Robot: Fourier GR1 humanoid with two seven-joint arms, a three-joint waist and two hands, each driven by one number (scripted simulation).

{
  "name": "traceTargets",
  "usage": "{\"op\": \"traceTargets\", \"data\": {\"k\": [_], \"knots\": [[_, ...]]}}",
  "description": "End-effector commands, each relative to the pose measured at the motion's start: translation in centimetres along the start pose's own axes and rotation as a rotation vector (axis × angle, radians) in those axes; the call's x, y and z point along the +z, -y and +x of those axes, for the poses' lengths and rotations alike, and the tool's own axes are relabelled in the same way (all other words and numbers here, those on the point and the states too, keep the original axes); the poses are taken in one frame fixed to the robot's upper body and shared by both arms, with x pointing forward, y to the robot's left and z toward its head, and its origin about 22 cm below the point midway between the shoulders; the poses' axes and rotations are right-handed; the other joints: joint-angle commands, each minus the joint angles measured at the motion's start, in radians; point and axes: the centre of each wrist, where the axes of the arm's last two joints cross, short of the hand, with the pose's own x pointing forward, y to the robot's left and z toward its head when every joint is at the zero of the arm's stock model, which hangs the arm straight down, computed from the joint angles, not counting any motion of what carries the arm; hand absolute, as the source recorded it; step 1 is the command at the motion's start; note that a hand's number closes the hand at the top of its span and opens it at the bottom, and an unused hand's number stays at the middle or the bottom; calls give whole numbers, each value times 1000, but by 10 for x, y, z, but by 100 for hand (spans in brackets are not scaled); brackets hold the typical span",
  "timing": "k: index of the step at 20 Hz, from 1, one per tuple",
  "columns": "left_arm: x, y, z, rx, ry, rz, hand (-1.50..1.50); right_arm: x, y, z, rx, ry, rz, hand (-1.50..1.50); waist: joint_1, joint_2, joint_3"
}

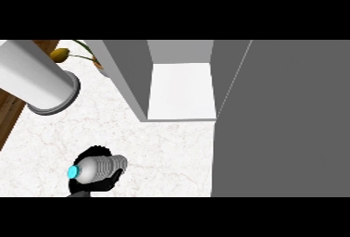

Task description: Pick up the bottled water, place it into the cabinet and close the cabinet

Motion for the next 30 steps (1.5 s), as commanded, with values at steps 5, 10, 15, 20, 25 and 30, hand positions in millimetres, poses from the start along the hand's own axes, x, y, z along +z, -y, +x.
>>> {"op": "traceTargets", "data": {"k": [5, 10, 15, 20, 25, 30], "knots": [[-5, 41, -11, 110, 61, -72, 150, -8, -5, 30, -20, 29, -10, -150, 2, 7, -21], [-29, 67, 0, 139, 22, -98, 150, -4, -2, 22, -29, 23, 2, -150, -4, 4, -20], [-54, 105, 20, 138, 3, -138, 150, -2, 1, 28, -35, 16, 14, -150, -6, 3, -20], [-72, 151, 53, 115, 23, -172, 150, 1, 4, 18, -40, 0, -5, -150, -5, 3, -19], [-76, 194, 72, -8, 89, -200, 150, -7, -7, 4, -52, 30, -27, -150, -4, 5, -20], [-99, 234, 98, -49, 99, -181, 150, -7, 2, 7, -14, 49, -23, -150, -11, 6, -20]]}}
